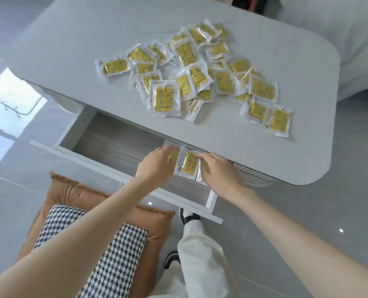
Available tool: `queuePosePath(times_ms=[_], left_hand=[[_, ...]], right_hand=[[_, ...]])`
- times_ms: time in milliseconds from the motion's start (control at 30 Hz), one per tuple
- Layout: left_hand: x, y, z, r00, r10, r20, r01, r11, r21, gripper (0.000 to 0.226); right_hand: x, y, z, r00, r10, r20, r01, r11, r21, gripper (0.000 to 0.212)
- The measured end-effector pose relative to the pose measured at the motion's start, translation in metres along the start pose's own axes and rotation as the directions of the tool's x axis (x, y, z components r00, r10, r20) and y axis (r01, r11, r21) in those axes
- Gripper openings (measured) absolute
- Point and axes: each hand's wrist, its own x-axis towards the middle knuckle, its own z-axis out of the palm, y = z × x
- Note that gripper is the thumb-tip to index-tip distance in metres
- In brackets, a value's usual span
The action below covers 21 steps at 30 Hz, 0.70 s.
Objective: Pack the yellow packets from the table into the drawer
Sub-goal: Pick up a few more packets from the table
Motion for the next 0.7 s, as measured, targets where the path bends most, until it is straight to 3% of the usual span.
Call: queuePosePath(times_ms=[400, 700], left_hand=[[-0.106, 0.146, -0.143, 0.970, 0.200, -0.138, -0.223, 0.958, -0.178, 0.041], [-0.164, 0.263, -0.162, 0.967, 0.208, -0.145, -0.247, 0.904, -0.349, 0.040]], right_hand=[[-0.124, -0.032, -0.208, 0.947, 0.067, -0.314, -0.061, 0.998, 0.029, 0.040], [-0.205, 0.000, -0.310, 0.938, 0.094, -0.334, -0.088, 0.996, 0.032, 0.039]])
